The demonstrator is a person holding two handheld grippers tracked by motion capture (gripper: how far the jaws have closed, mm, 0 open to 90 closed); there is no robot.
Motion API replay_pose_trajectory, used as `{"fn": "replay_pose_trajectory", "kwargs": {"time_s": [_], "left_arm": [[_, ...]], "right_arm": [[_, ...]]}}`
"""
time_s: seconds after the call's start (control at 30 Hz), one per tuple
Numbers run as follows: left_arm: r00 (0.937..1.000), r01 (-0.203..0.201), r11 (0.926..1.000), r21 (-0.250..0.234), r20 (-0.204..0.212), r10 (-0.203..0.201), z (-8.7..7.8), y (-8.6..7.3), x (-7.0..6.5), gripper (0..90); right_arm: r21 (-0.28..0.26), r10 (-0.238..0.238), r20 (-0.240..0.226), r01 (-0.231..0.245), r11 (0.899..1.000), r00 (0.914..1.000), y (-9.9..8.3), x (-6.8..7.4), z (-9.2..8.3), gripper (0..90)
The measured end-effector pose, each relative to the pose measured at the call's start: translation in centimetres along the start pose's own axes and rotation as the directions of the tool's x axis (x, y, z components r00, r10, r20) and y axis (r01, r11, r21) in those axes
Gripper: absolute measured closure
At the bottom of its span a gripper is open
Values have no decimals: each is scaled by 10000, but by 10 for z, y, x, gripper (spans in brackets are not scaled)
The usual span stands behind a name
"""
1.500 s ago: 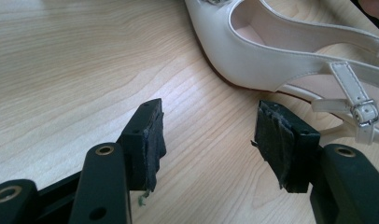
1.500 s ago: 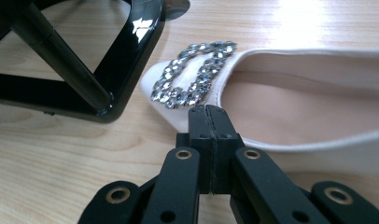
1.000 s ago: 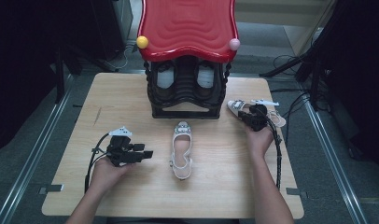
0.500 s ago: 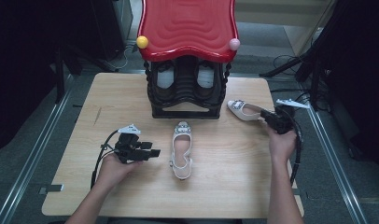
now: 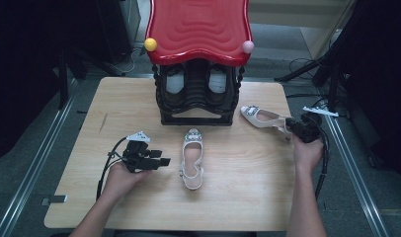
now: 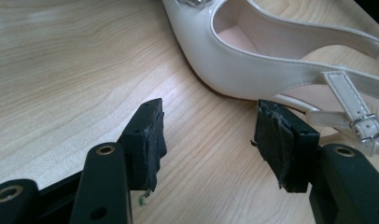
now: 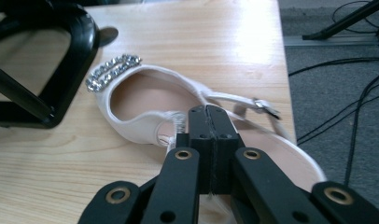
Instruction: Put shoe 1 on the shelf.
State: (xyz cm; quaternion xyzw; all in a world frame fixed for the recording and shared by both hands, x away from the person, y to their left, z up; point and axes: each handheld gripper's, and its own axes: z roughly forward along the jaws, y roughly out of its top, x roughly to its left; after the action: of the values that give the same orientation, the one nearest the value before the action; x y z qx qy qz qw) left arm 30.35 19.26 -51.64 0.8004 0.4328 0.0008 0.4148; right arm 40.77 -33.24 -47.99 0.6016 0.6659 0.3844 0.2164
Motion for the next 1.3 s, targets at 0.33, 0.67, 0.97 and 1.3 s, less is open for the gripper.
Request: {"fn": "replay_pose_trajectory", "kwargs": {"time_s": [0.33, 0.67, 0.97, 1.3], "left_arm": [[9999, 126, 9999, -16, -112, -126, -6, -6, 3, 430], [9999, 90, 9999, -113, -68, -90, -6, -4, 3, 430], [10000, 22, 10000, -83, -68, -23, -5, -2, 4, 430], [10000, 19, 10000, -91, -75, -20, -7, -1, 4, 430]], "right_arm": [[243, 89, -274, -83, 9997, 9996, 3, 3, 8, 900], [608, -302, -771, 349, 9975, 9966, -1, 30, 12, 900], [687, -596, -913, 660, 9955, 9940, -3, 49, 15, 900], [-67, -104, -1073, 97, 9999, 9942, 6, 34, -9, 863]]}}
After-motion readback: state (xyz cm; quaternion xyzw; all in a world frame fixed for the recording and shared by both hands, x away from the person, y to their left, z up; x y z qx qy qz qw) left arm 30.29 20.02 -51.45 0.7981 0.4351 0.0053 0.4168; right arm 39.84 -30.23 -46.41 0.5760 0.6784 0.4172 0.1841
